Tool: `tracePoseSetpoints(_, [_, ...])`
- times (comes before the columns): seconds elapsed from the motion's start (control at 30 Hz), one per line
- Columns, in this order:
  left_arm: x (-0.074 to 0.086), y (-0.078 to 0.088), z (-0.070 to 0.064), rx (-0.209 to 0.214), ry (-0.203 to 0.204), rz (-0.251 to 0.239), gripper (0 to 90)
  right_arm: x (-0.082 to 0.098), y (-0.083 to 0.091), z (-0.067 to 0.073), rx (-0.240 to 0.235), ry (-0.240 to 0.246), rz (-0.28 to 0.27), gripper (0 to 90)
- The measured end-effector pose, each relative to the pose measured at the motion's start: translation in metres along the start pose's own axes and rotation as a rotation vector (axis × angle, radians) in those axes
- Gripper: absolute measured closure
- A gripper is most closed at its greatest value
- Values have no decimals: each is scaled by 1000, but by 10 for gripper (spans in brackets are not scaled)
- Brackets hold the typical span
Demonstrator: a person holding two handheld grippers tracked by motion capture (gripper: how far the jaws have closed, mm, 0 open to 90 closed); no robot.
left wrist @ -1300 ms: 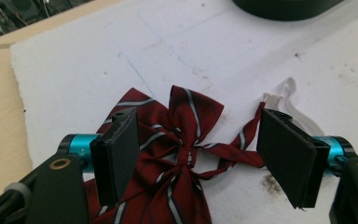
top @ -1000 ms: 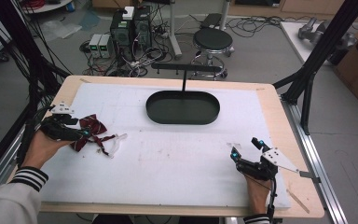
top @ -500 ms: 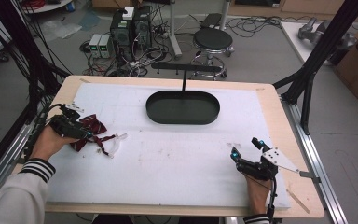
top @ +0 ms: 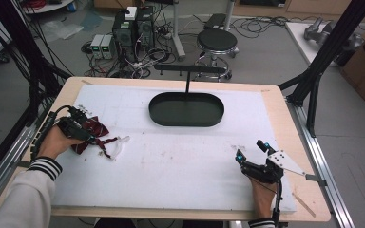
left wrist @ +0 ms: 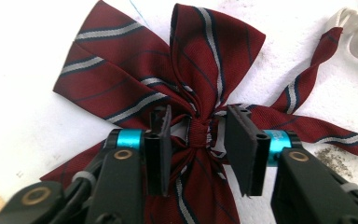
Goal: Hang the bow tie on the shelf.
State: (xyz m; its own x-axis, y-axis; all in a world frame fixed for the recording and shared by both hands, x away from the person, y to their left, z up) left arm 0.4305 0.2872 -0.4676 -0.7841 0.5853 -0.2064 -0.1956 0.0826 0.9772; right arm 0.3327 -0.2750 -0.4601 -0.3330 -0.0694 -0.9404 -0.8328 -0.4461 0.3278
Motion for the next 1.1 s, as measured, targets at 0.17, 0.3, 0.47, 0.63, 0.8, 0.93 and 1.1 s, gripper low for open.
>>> tracePoseSetpoints(0.17, [-1, -1, 1, -1, 6, 22, 644, 0, 0, 0, -1, -2, 0, 92])
tracePoseSetpoints(0.3, [-1, -3, 1, 5, 20, 30, 627, 0, 0, 0, 0, 3, 1, 92])
tracePoseSetpoints(0.47, [0, -9, 1, 6, 17, 51, 616, 0, 0, 0, 0, 2, 1, 92])
tracePoseSetpoints(0.63, [0, -8, 1, 23, 15, 53, 711, 0, 0, -1, 2, 3, 1, 92])
tracePoseSetpoints(0.8, [-1, -8, 0, 24, 30, 55, 742, 0, 0, 0, 2, -2, 0, 92])
tracePoseSetpoints(0.93, [0, -8, 0, 22, 34, 35, 747, 0, 0, 0, 0, -4, 0, 92])
tracePoseSetpoints(1.1, [0, -3, 1, 19, 55, -28, 750, 0, 0, 0, 0, 0, 1, 92])
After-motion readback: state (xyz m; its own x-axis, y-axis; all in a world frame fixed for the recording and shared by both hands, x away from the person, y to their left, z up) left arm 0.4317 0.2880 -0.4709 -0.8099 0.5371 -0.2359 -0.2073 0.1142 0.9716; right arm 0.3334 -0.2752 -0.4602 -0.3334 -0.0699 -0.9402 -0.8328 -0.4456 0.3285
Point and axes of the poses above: each handheld gripper's, and its own axes: y roughly backward along the jaws, x roughly out of its underside, z roughly to its left, the point moved 7 cm from there along -y, roughly forward along the jaws, and after that the axes turned 12 degrees about z, right-handed, at the moved point
